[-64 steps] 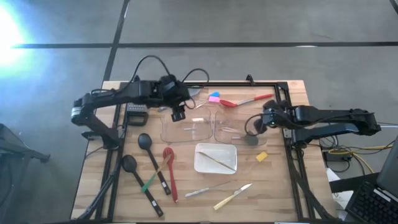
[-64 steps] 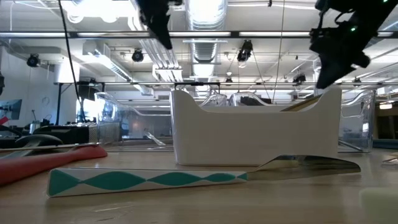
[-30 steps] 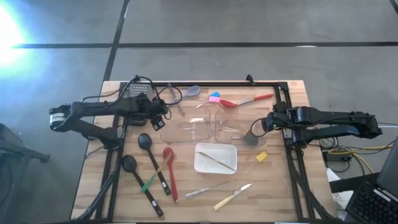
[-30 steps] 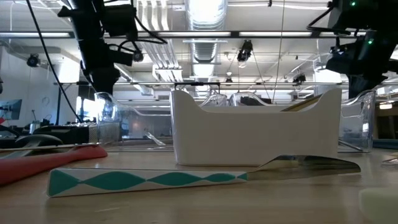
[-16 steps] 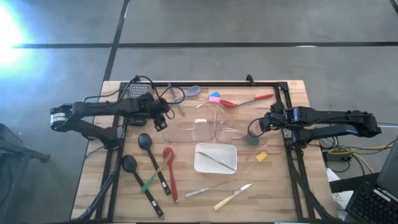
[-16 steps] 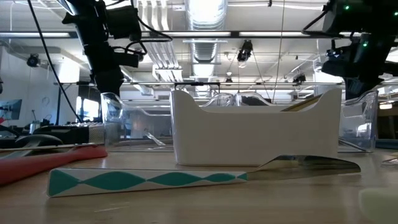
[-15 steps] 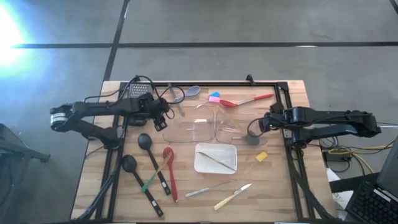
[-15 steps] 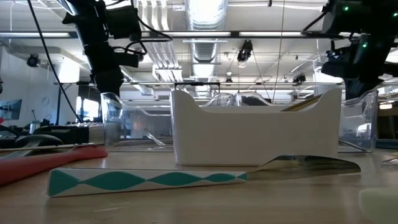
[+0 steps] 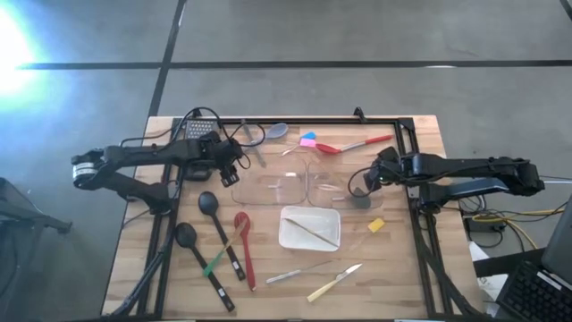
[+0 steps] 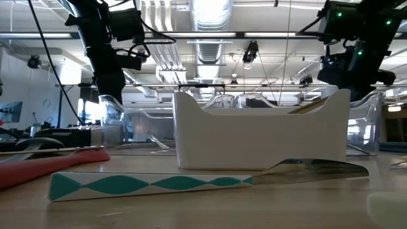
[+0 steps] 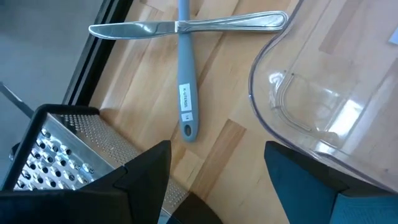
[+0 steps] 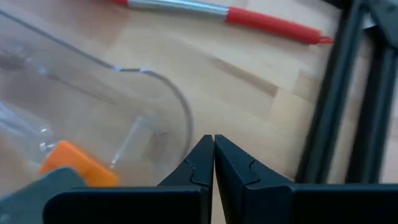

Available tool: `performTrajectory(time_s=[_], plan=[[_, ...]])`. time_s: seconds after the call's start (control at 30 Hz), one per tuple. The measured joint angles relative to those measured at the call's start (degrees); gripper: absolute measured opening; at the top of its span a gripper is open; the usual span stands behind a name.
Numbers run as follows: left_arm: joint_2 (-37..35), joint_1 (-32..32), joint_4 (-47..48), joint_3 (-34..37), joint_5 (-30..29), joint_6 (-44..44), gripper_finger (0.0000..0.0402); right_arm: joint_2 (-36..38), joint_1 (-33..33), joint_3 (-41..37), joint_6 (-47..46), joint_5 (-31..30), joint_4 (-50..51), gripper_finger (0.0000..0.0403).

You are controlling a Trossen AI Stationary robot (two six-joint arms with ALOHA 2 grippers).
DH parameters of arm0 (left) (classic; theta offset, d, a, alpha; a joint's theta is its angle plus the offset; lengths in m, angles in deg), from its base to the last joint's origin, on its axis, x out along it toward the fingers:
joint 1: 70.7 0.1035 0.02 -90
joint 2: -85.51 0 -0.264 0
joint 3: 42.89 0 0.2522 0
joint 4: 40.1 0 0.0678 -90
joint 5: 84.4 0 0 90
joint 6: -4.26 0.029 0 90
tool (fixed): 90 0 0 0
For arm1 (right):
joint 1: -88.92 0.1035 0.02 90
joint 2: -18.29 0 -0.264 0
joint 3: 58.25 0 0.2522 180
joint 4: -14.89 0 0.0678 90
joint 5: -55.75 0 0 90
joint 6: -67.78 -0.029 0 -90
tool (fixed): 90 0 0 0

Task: Pick & Place Kitchen Items
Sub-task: Put the red serving spoon into the left transparent bin

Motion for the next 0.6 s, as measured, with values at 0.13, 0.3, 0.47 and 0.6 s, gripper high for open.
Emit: performTrajectory(time_s=[0.13,0.3,0.47,0.6], plan=[[0.00,0.21,-0.20,0.00,0.02,0.87,0.0266,1.30,-1.69,0.00,0.46,-1.74,0.69,0.0008],[-0.55,0.36,1.19,-0.60,-6.77,1.79,0.0266,3.65,-2.48,0.36,2.07,-5.60,0.91,0.0008],[-3.44,0.40,1.86,-4.87,-12.53,3.89,0.0266,6.18,-2.45,3.20,3.98,-9.10,0.68,0.0008],[-7.85,0.36,1.89,-8.68,-12.60,4.30,0.0266,7.45,-1.46,5.91,6.17,-9.39,-0.06,0.0008]])
